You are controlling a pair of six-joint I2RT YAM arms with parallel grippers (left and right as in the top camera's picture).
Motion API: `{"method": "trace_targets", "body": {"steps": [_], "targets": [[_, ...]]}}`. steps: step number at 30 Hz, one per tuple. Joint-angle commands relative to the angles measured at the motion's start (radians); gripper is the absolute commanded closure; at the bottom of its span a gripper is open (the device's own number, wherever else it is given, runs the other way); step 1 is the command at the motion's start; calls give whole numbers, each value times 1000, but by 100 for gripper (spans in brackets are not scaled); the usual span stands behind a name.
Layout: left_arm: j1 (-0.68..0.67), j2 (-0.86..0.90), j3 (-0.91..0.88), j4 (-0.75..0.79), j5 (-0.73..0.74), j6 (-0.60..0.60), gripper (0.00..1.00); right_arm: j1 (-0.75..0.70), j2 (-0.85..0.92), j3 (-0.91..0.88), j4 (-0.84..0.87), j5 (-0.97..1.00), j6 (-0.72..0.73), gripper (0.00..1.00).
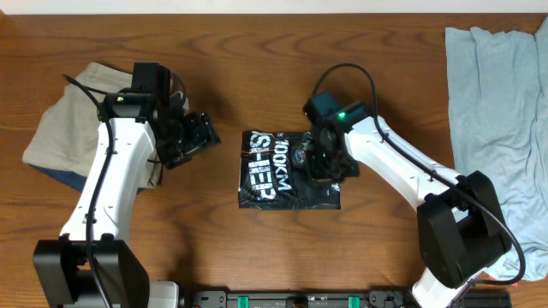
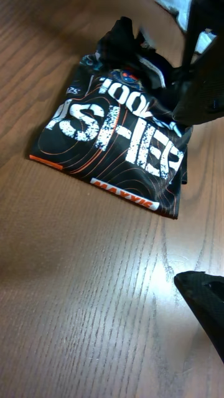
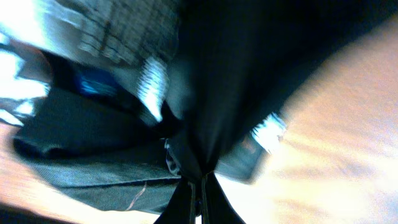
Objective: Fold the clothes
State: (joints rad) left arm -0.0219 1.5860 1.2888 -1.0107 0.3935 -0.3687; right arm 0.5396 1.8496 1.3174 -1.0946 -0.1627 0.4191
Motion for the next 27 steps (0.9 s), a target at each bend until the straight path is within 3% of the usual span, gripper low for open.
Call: {"method": "trace_targets", "body": {"steps": [1, 3, 6, 8, 11, 14, 19, 27], "targets": [[1, -5, -9, -2, -2, 10, 23, -21, 1, 8, -80, 153, 38, 99], [1, -5, -9, -3, -2, 10, 23, -26, 2, 6, -140, 211, 44, 99], [1, -5, -9, -3, -2, 9, 23, -30, 2, 1, -190, 257, 48, 74], [1, -5, -9, -3, -2, 10, 23, -29, 2, -5, -192, 259, 48, 69], [1, -5, -9, -5, -2, 10, 23, -33, 2, -3, -191, 259, 48, 79], [1, -5, -9, -6, -2, 10, 23, -45, 0, 15, -189, 259, 47, 80], [1, -5, -9, -6, -2, 10, 23, -64, -9, 88, -161, 190, -33, 77], [1, -5, -9, -6, -2, 10, 23, -69, 6, 86, 78, -30, -164, 74]]}}
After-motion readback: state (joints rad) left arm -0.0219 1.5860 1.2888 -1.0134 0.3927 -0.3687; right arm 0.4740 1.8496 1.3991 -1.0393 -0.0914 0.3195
